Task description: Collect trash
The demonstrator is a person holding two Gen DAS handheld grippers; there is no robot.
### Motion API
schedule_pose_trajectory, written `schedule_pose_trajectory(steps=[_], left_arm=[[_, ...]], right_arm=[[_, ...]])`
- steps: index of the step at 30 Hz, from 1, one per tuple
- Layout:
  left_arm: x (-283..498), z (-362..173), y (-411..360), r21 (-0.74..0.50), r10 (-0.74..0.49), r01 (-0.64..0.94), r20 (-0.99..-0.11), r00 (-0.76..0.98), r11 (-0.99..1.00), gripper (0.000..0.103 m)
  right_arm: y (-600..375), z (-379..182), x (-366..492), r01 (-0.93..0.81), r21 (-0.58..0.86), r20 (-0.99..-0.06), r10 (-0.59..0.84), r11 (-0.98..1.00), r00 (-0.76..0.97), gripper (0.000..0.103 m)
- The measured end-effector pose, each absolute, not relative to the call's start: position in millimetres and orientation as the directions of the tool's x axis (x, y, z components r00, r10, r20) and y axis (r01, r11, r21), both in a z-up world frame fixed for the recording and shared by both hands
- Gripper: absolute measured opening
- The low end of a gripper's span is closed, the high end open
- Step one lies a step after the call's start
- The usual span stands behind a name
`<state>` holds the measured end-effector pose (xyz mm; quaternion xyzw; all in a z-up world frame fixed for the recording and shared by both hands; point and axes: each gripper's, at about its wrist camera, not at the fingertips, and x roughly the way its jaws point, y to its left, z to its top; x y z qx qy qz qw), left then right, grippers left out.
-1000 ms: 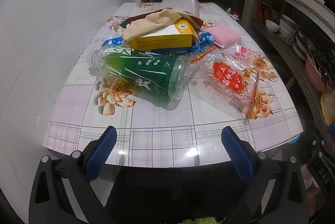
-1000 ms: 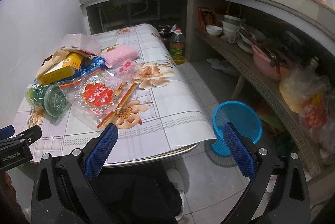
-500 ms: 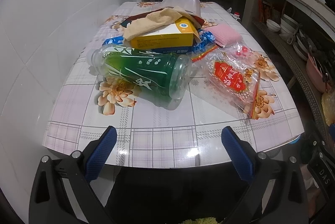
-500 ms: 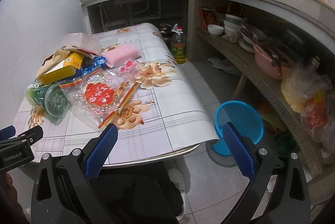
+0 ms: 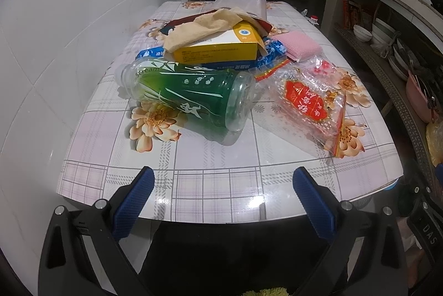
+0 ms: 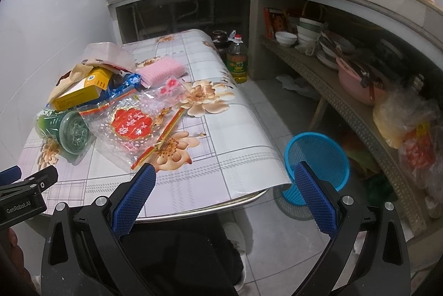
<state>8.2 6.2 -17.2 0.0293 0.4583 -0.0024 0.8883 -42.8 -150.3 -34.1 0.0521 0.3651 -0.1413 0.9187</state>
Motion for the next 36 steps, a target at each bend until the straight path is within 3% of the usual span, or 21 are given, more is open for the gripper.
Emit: schedule_pose_trajectory(steps=[22, 24, 31, 36], left_arm=[[9.2, -10.1, 22.2, 0.019, -0.007, 0.035, -0.789, 0.615, 0.999, 0.098], [12.1, -8.1, 26.4, -0.005, -0.041, 0.060, -0.780, 0.624, 0.998, 0.098], [22.3, 3.9, 41.6, -0.213, -0.344, 0.272, -0.649, 0.679, 0.938, 0.098], [35.4, 3.3, 36.3, -0.242, -0.459, 0.397, -0.595, 0.660, 0.885, 0.098]], right_arm=[[-141.7, -21.4, -48.0, 0.284, -0.004, -0.672, -0.213, 0.959, 0.710, 0.096], [-142.4, -18.2, -49.6, 0.263, 0.021, -0.673, -0.181, 0.964, 0.717, 0.096], [-143.9, -10.8, -42.3, 0.221, 0.133, -0.646, -0.085, 0.966, 0.759, 0.096], [-163.0, -26.0, -1.8, 0.200, 0.389, -0.700, 0.148, 0.899, 0.699, 0.096]])
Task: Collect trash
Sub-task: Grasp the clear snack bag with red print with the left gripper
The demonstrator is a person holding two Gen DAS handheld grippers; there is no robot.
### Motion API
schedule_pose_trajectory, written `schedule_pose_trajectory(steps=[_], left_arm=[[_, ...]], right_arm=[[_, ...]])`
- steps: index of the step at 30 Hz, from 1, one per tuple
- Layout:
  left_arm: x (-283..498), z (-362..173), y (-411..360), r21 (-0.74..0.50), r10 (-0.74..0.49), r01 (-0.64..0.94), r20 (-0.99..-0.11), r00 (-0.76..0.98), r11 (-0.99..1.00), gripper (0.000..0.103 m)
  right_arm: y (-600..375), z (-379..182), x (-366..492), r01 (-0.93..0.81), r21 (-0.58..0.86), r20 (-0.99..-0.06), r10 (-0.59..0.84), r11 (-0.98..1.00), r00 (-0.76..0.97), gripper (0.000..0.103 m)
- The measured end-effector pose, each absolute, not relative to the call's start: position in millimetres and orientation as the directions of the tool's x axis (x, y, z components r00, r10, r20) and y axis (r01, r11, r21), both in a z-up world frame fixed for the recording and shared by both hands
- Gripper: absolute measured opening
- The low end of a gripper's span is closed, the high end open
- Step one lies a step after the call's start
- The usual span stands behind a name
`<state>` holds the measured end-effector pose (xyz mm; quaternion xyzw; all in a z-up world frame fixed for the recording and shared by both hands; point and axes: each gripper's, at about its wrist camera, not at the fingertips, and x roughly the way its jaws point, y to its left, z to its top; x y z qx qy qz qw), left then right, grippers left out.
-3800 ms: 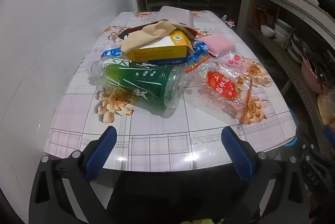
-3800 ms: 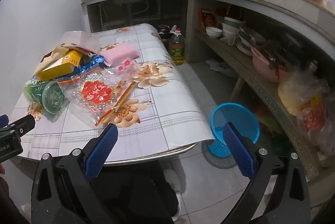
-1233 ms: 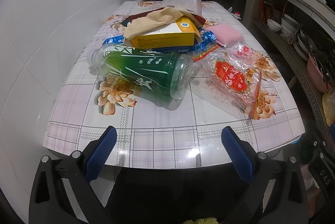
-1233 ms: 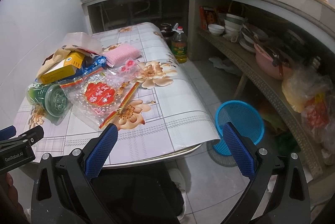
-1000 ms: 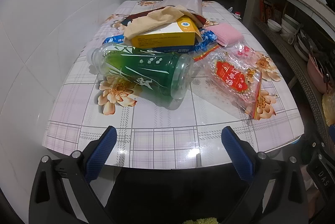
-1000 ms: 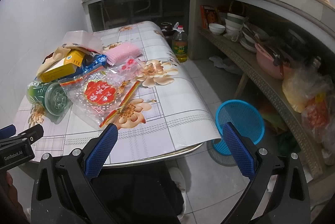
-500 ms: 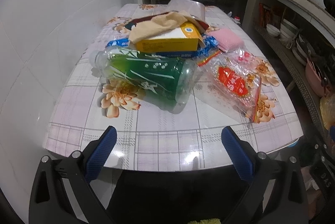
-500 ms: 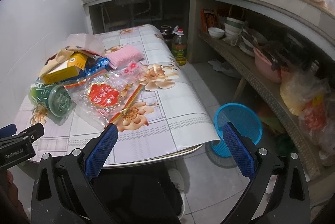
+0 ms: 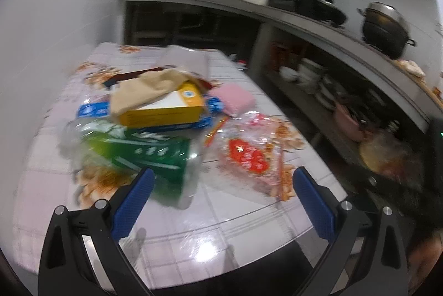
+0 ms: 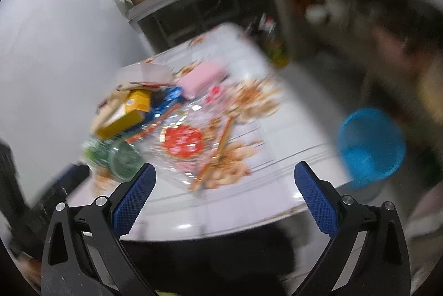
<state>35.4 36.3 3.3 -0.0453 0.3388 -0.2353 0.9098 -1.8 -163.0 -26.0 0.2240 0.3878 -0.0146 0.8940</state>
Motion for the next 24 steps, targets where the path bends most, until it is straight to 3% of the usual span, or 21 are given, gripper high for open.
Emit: schedule_pose_trajectory(steps=[4, 7, 8, 11, 14, 15, 24], left_arm=[[49.6, -3.2, 29.2, -0.337, -0.592, 0.497, -0.579, 0.561, 0.800, 0.098], [54.4, -9.4, 17.8, -0.355, -0.637, 0.549, -0.584, 0.502, 0.757, 0.098], [56.4, -12.6, 12.7, -0.351, -0.641, 0.561, -0.595, 0.484, 0.750, 0.098], [60.6, -22.3, 1.4, -0.328, -0.631, 0.580, -0.628, 0.456, 0.746, 0.092], [70.5, -36.5, -9.1, -0.318, -0.606, 0.572, -0.670, 0.429, 0.756, 0.079], [76.0, -42.6, -13.4, -0.328, -0.601, 0.563, -0.686, 0.410, 0.759, 0.075], [107.7, -72.0, -27.0, -0.360, -0.555, 0.476, -0.744, 0.372, 0.802, 0.074]], right_arm=[[-175.0, -41.1, 29.0, 0.202, 0.533, -0.691, 0.286, 0.822, 0.664, 0.092], [-177.8, -48.2, 50.1, 0.215, 0.539, -0.706, 0.298, 0.814, 0.642, 0.086], [-178.0, -49.4, 58.1, 0.215, 0.524, -0.716, 0.289, 0.824, 0.636, 0.080], [-180.1, -51.3, 84.4, 0.186, 0.481, -0.735, 0.278, 0.857, 0.618, 0.072], [-185.1, -58.5, 115.4, 0.148, 0.468, -0.742, 0.296, 0.871, 0.602, 0.065], [-186.5, -62.6, 127.1, 0.142, 0.466, -0.747, 0.303, 0.873, 0.592, 0.058], [-175.6, -94.7, 168.8, 0.064, 0.477, -0.786, 0.393, 0.877, 0.477, 0.029]])
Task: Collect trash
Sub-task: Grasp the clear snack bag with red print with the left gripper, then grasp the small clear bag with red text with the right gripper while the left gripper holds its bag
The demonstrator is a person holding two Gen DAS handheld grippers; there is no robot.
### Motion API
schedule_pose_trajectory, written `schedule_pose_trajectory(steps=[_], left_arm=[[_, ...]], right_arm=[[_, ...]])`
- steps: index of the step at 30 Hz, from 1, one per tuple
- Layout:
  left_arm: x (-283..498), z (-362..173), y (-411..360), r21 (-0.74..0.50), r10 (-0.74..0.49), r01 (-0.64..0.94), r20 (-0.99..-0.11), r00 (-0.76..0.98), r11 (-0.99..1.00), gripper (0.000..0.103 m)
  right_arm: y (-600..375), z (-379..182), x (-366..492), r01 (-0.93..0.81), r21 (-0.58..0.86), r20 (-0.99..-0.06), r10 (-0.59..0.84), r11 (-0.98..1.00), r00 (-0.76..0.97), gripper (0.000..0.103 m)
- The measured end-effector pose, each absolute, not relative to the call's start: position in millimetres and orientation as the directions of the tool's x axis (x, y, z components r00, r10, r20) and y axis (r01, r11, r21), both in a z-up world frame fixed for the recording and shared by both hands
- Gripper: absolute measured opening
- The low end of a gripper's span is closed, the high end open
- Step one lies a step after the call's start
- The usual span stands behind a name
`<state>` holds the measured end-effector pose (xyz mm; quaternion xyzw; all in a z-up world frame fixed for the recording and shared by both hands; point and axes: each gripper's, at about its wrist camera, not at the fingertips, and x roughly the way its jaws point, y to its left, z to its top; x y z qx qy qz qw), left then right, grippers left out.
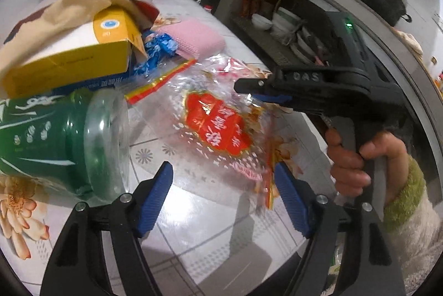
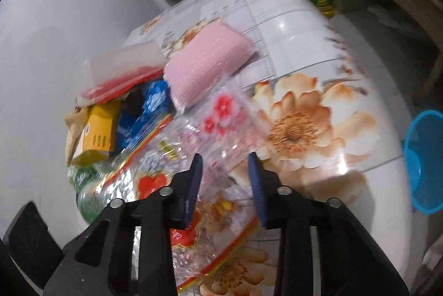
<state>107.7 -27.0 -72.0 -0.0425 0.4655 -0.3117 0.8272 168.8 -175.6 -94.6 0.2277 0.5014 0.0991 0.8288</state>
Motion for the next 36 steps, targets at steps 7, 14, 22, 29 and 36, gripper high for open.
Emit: schedule_pose_trajectory(steps=[7, 14, 22, 29, 36], left_arm=[[112.6, -71.2, -37.3, -0.376, -0.568, 0.476, -0.737, 0.366, 0.795, 0.069], [112.4, -69.7, -44.9, -0.403, -0.592, 0.480, -0.726, 0.350, 0.779, 0.050], [96.0, -64.7, -39.8, -0.400, -0.610, 0.507, -0.706, 0.361, 0.763, 0.013], [82.5, -58.5, -36.5, -0.357, -0.593, 0.542, -0.722, 0.357, 0.761, 0.003], [93.3, -73.7, -35.0, -0.330, -0.524, 0.494, -0.786, 0.329, 0.805, 0.005]], right_arm=[[-170.9, -96.8, 158.7, 0.012, 0.519, -0.783, 0.470, 0.855, 0.407, 0.018], [-173.4, -99.3, 130.6, 0.017, 0.565, -0.765, 0.517, 0.825, 0.385, 0.015], [-180.6, -109.4, 94.9, 0.068, 0.587, -0.760, 0.520, 0.807, 0.389, 0.012], [-170.4, -105.6, 73.8, 0.072, 0.559, -0.783, 0.497, 0.826, 0.373, 0.011], [-143.9, -100.7, 87.7, 0.056, 0.465, -0.840, 0.420, 0.884, 0.344, 0.014]])
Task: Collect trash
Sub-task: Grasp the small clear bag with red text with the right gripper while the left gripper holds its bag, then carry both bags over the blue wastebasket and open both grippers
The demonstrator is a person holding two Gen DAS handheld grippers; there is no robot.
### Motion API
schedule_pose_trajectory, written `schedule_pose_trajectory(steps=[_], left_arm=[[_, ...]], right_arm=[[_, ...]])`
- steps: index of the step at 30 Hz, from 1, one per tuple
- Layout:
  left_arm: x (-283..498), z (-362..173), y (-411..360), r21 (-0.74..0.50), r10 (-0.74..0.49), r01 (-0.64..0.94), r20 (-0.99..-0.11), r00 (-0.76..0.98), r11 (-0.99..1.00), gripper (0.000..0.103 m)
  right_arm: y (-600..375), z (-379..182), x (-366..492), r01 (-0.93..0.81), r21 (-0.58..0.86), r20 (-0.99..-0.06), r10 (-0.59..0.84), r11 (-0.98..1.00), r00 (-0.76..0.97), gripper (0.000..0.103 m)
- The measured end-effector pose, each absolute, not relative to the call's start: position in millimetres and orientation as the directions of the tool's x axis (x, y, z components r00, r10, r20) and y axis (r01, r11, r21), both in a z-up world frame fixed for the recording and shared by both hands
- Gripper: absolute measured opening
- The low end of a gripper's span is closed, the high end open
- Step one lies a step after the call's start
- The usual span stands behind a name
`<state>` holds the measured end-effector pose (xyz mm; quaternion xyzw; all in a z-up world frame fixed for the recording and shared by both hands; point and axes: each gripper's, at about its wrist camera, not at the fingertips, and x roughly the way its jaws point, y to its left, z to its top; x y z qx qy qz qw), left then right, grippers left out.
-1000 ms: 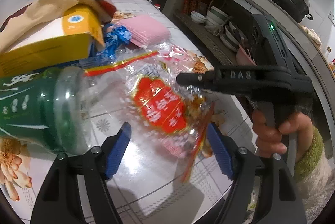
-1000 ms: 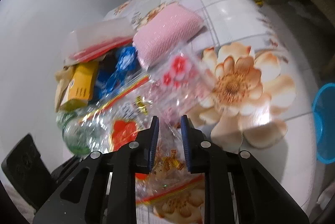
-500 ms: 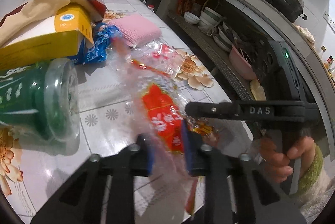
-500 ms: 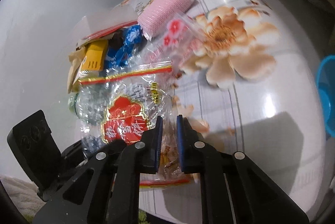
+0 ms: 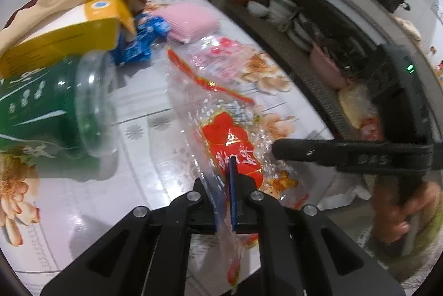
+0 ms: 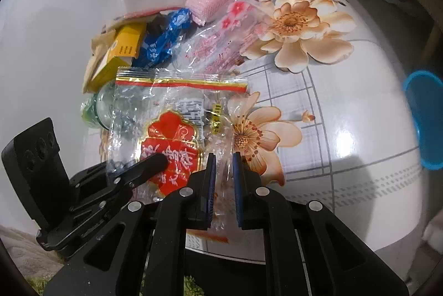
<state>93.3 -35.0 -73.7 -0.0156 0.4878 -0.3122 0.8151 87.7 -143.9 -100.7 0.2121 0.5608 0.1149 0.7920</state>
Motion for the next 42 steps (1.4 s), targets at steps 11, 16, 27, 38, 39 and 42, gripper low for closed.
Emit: schedule_pose_trajectory(steps=[11, 16, 27, 38, 39, 42], left_arm=[[87.0, -70.8, -32.1, -0.332, -0.543, 0.516, -0.770, 0.335, 0.790, 0.002], [85.3, -71.5, -30.7, -0.342, -0.553, 0.522, -0.767, 0.325, 0.782, 0.002], [91.1, -80.8, -23.9, -0.355, -0.546, 0.501, -0.779, 0.308, 0.789, 0.002], [83.9, -78.7, -32.2, -0.287, -0.500, 0.507, -0.790, 0.355, 0.813, 0.002], [83.1, -78.6, -32.7, -0.283, -0.497, 0.506, -0.790, 0.359, 0.815, 0.002], [81.7, -76.2, -32.4, -0.278, -0.498, 0.505, -0.782, 0.376, 0.817, 0.002]], right_arm=[[-169.3, -33.7, 211.9, 0.181, 0.510, -0.778, 0.361, 0.841, 0.515, 0.075], [-175.1, -54.5, 244.5, 0.267, 0.461, -0.849, 0.333, 0.846, 0.411, 0.075], [-153.7, -88.1, 219.0, 0.128, 0.238, -0.930, 0.188, 0.963, 0.317, 0.058], [-110.2, -87.8, 192.5, -0.099, -0.061, -0.929, -0.020, 0.993, 0.369, 0.005], [-111.3, -87.3, 189.7, -0.094, -0.064, -0.927, -0.024, 0.994, 0.374, 0.003], [-121.2, -81.8, 180.5, -0.066, -0.021, -0.917, 0.007, 0.998, 0.398, 0.000]])
